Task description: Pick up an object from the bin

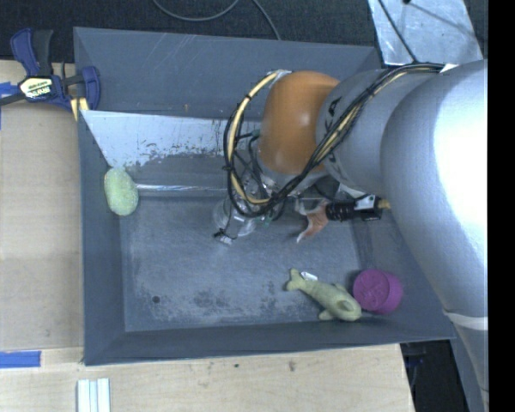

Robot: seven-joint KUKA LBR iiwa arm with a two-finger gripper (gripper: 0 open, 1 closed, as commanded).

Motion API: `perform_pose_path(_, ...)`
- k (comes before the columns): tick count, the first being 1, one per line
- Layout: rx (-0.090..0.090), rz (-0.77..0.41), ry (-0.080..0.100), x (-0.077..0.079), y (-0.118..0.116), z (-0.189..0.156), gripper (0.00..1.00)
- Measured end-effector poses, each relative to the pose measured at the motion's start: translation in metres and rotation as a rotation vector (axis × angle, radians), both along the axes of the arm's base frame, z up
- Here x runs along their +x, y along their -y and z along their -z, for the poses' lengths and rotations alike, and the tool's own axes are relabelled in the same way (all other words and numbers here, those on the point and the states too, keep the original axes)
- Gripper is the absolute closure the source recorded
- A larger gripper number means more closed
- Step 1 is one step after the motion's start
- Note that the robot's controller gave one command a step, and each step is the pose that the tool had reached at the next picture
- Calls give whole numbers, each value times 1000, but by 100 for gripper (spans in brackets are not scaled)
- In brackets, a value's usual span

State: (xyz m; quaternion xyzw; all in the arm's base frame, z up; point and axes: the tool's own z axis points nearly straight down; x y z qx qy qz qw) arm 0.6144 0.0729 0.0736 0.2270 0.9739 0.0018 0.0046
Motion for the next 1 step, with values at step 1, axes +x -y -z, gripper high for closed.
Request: perform_pose_path(1,0,0,0,0,0,0,100)
